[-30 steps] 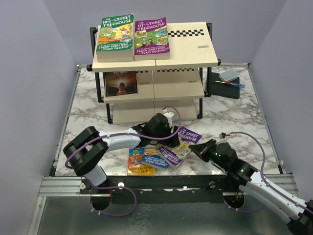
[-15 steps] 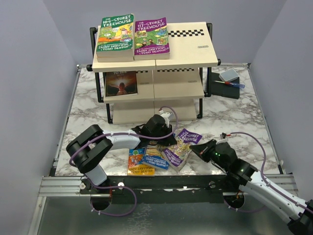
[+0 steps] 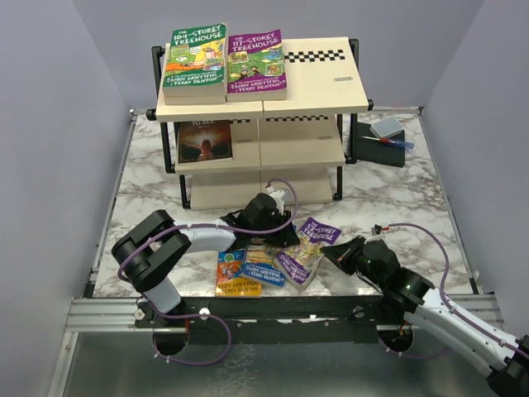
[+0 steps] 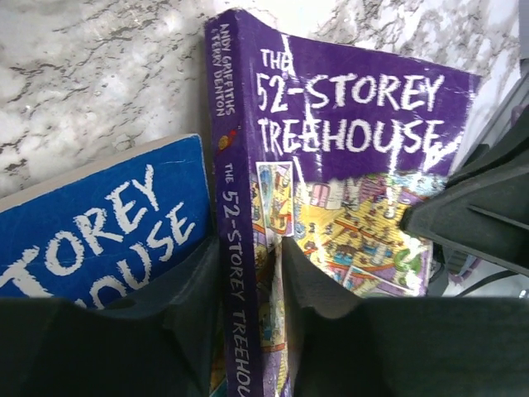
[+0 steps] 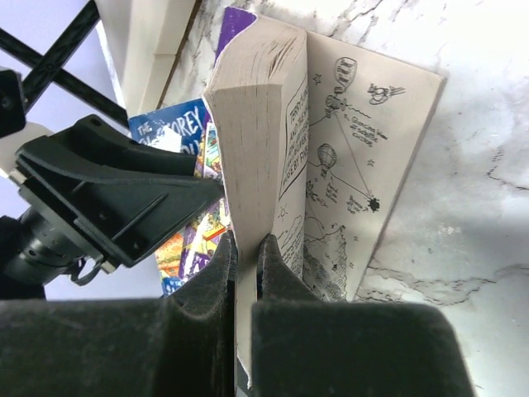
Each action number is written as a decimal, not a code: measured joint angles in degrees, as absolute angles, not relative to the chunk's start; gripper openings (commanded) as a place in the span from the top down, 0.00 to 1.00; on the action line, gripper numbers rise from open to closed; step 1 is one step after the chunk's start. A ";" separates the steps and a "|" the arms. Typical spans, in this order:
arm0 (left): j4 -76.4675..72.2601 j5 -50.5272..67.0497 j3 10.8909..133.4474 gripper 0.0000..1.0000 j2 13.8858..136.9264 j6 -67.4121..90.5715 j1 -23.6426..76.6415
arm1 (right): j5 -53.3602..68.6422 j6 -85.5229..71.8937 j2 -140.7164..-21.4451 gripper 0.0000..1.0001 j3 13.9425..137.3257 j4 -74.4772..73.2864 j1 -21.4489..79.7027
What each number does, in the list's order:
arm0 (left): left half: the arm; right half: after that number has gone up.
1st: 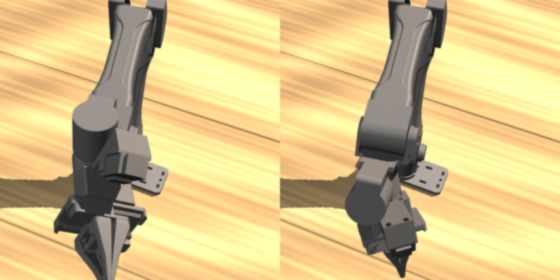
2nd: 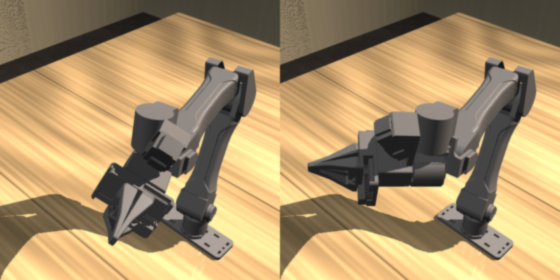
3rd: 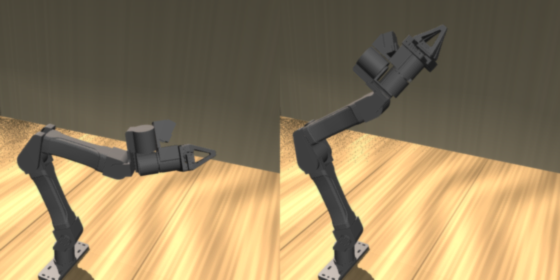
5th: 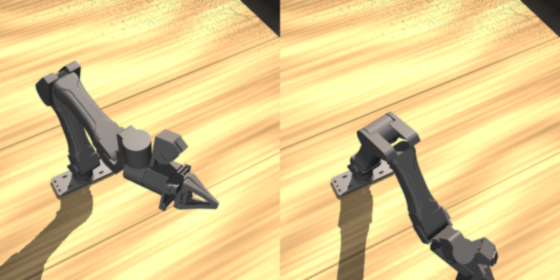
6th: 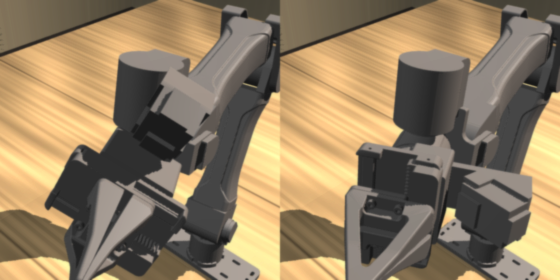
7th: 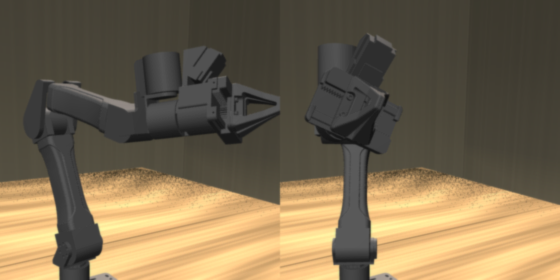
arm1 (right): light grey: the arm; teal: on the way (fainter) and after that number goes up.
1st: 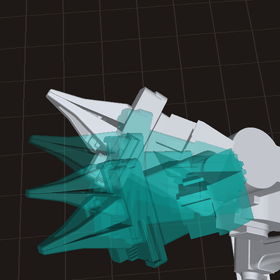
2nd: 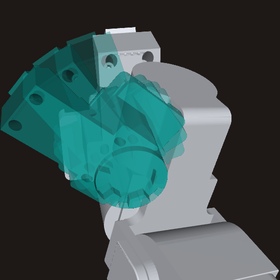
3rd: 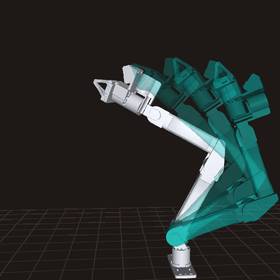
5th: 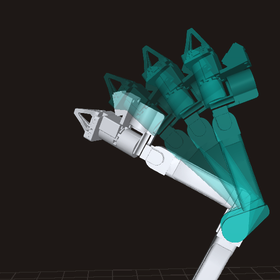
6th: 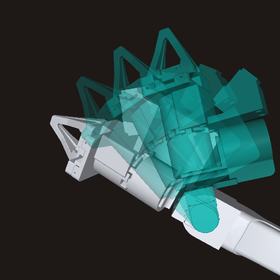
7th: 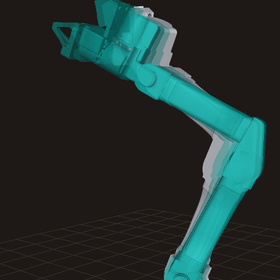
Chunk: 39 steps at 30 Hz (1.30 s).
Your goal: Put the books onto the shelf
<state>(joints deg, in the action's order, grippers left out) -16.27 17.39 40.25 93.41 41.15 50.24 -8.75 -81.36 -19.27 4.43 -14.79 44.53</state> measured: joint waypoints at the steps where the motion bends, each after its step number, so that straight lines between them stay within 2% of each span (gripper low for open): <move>1: -16.36 17.54 40.25 0.59 93.41 41.19 50.24 | -8.75 -81.36 -19.64 1.00 4.43 -14.76 44.53; 6: -17.76 18.68 39.79 0.52 93.19 42.11 50.24 | -8.75 -80.93 -22.85 1.00 4.43 -14.66 44.51; 15: -18.57 24.64 37.93 0.52 92.99 45.80 50.41 | -8.38 -80.75 -26.28 1.00 4.38 -14.31 44.51; 19: -18.15 29.02 36.95 0.62 93.01 47.79 51.83 | -7.92 -81.01 -27.09 1.00 4.32 -14.02 44.51; 25: -17.02 31.55 36.36 0.86 93.06 50.15 52.58 | -7.62 -81.08 -27.33 1.00 4.27 -13.96 44.51; 32: -16.88 31.97 36.62 1.00 92.58 51.03 51.94 | -7.64 -81.19 -25.76 1.00 4.27 -14.15 44.51; 34: -16.25 32.18 36.62 1.00 91.42 51.20 51.64 | -7.66 -81.23 -24.73 0.99 4.27 -14.26 44.51; 35: -16.10 32.23 36.62 1.00 90.96 51.22 51.57 | -7.66 -81.23 -24.25 0.96 4.27 -14.28 44.51; 39: -14.52 32.53 36.64 1.00 87.81 51.46 51.22 | -7.60 -81.60 -22.15 0.65 4.27 -14.28 44.53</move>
<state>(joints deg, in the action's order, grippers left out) -14.52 32.53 36.64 87.81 51.46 51.22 -7.60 -81.60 -22.15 4.27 -14.28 44.53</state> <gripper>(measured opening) 0.270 0.169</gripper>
